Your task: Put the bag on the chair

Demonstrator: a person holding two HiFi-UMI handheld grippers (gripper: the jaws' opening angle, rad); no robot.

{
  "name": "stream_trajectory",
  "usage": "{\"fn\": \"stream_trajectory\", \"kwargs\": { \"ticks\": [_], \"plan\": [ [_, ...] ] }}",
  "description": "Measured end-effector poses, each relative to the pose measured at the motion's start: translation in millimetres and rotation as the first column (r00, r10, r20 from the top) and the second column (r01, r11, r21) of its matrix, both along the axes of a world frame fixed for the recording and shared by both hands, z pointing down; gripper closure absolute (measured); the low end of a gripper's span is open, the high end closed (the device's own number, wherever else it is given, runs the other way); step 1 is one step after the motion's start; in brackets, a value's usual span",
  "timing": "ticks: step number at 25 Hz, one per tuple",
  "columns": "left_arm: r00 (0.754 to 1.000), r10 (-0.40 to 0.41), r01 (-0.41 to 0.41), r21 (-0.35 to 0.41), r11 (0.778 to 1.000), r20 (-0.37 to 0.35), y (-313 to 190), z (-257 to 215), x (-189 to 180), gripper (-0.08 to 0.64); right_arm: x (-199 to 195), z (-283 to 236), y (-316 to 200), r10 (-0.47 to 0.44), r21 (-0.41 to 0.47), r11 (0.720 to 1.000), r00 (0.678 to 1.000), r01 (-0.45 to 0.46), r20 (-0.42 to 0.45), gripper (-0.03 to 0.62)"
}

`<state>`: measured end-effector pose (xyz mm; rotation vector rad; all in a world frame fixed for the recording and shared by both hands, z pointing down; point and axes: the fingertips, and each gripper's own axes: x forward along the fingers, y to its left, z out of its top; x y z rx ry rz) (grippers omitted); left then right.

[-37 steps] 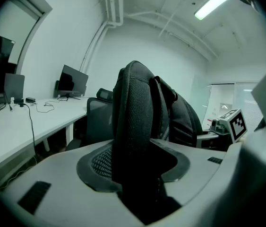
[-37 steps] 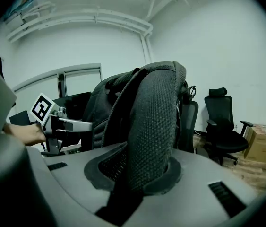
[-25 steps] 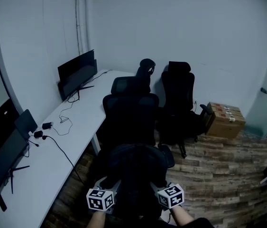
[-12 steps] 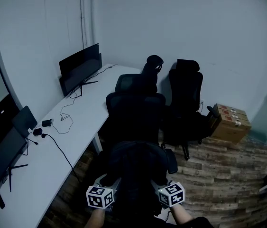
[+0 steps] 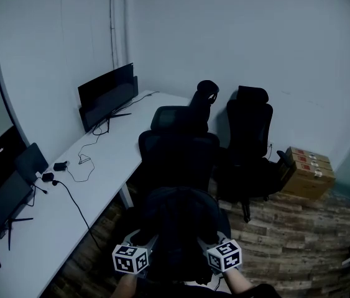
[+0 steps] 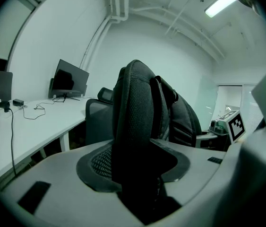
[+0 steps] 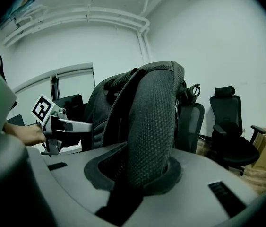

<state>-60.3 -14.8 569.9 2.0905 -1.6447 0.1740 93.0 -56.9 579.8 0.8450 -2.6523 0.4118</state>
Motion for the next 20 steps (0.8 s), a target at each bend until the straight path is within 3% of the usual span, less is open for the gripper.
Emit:
{"fn": "stream_trajectory", "kwargs": {
  "ticks": [10, 20],
  "plan": [
    [1.000, -0.028, 0.028, 0.001, 1.000, -0.011, -37.2, 4.2, 5.2, 0.344, 4.2, 2.5, -41.8, -0.023, 0.012, 1.000, 1.000, 0.023, -0.012, 0.492],
    [0.997, 0.057, -0.057, -0.009, 0.998, -0.043, -90.5, 14.0, -27.6, 0.344, -25.5, 7.8, -83.2, 0.068, 0.014, 0.998, 0.997, -0.068, -0.042, 0.492]
  ]
}}
